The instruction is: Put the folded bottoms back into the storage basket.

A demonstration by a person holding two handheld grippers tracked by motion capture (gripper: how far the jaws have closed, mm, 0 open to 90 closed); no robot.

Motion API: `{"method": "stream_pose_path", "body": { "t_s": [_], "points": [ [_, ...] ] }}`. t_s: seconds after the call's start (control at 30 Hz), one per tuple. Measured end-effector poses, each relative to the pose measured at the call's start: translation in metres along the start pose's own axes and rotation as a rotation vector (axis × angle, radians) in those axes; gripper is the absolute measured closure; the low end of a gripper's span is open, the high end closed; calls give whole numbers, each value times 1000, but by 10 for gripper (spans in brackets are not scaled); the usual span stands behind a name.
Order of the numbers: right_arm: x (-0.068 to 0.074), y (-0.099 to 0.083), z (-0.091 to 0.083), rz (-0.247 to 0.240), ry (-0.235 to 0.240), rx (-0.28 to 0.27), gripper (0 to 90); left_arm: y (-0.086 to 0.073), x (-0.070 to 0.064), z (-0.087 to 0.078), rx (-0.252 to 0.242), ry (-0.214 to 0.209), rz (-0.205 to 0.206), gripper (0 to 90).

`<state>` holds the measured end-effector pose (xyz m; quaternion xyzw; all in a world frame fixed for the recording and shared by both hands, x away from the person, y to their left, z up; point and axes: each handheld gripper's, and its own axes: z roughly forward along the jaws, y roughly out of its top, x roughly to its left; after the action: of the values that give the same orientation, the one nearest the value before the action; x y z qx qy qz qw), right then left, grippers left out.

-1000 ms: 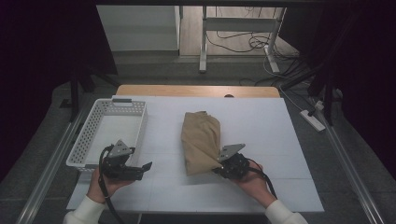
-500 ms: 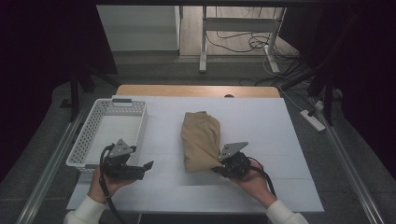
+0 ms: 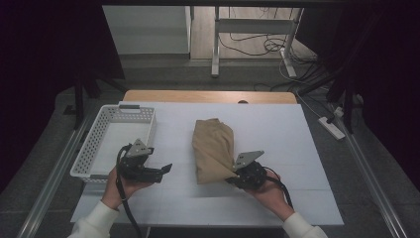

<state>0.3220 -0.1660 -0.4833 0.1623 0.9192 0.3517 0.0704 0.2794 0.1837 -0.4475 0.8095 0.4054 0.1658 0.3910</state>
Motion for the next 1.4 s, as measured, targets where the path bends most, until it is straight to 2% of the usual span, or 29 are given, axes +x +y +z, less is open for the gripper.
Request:
{"method": "stream_pose_path", "body": {
  "t_s": [0.43,1.4],
  "points": [
    [1,0,2,-3,-5,10,789,17,-5,13,2,-23,13,133],
    [3,0,3,-7,-1,14,789,25,-7,28,22,-35,14,135]
  ]
}}
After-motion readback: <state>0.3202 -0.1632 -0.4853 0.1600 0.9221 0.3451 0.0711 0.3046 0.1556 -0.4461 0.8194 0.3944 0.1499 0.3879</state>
